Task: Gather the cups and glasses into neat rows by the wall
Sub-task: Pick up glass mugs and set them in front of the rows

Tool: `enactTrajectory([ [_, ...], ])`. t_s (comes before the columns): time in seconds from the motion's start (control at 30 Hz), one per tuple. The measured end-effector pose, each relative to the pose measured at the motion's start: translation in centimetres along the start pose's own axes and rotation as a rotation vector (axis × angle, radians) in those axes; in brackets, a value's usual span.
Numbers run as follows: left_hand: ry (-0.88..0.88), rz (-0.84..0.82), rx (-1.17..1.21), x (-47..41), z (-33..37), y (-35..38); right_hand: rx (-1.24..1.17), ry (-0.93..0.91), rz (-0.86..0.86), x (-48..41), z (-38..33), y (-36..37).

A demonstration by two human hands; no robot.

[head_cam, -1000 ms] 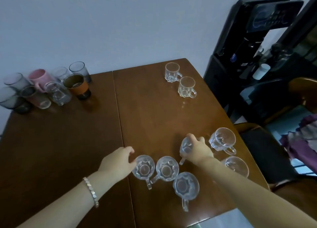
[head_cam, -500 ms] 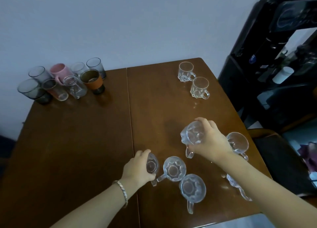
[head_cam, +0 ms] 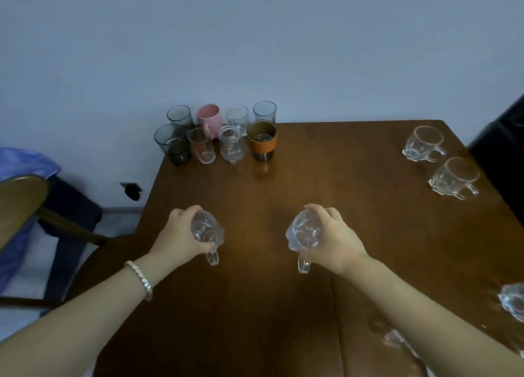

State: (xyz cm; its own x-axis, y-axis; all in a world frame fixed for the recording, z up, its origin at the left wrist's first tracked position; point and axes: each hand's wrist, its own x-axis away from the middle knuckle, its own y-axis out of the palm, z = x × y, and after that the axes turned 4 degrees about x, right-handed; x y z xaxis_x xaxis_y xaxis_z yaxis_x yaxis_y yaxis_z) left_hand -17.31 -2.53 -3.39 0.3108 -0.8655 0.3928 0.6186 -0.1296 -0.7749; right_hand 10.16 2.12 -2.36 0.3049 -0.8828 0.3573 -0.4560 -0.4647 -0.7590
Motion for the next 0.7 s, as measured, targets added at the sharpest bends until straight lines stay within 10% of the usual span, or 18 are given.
enactTrajectory([
  [0.7,0.154,0.006,0.074,-21.8,-11.1,-9.6,0.128,0.060,-0.051,-23.1,-21.0,12.1],
])
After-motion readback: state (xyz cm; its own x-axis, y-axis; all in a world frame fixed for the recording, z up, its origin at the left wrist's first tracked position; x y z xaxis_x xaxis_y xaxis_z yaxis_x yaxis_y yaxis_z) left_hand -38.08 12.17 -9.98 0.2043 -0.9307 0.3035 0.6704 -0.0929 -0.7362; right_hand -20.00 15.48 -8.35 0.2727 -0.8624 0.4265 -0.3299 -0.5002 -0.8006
